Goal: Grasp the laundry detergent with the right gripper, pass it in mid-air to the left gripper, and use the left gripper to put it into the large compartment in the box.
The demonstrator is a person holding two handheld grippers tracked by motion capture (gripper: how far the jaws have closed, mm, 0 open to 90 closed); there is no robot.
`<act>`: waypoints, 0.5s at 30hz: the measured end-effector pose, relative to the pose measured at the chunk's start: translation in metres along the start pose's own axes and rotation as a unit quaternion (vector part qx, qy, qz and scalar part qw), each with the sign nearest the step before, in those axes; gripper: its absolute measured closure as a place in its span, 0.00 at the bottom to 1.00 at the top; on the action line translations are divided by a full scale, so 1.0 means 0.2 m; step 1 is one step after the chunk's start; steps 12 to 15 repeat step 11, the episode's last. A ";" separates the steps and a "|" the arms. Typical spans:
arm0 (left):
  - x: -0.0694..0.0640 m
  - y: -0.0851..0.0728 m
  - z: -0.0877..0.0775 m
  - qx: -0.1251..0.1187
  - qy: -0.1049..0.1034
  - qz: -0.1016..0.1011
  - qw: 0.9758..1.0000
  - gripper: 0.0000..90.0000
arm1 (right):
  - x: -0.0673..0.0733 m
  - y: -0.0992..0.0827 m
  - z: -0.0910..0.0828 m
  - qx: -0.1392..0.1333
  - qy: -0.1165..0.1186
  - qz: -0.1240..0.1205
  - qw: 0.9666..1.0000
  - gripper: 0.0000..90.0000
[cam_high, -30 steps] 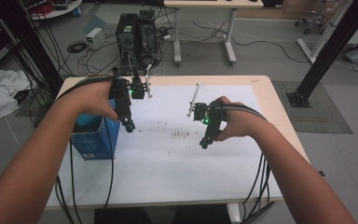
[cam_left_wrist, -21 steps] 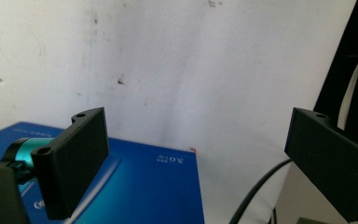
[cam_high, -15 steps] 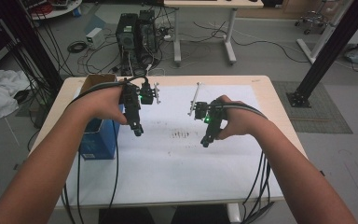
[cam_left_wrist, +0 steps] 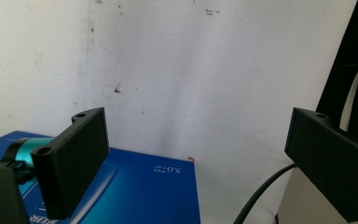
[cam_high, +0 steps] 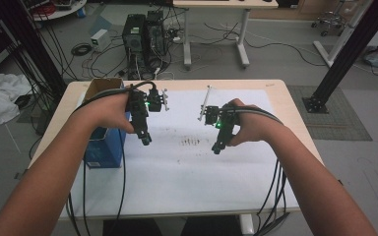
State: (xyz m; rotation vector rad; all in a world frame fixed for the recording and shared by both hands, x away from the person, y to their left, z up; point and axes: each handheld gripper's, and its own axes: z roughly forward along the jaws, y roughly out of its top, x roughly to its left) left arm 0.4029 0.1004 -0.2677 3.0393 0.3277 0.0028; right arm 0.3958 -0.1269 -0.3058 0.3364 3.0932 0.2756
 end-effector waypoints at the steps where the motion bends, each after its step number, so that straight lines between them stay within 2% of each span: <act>1: 0.00 0.00 0.00 0.001 0.001 0.000 1.000 0.07 | 0.00 0.00 0.00 -0.002 0.000 0.000 1.000 0.15; 15: 0.02 0.02 0.02 0.008 -0.006 -0.002 1.000 0.07 | -0.02 -0.01 0.00 -0.003 0.002 0.000 1.000 0.15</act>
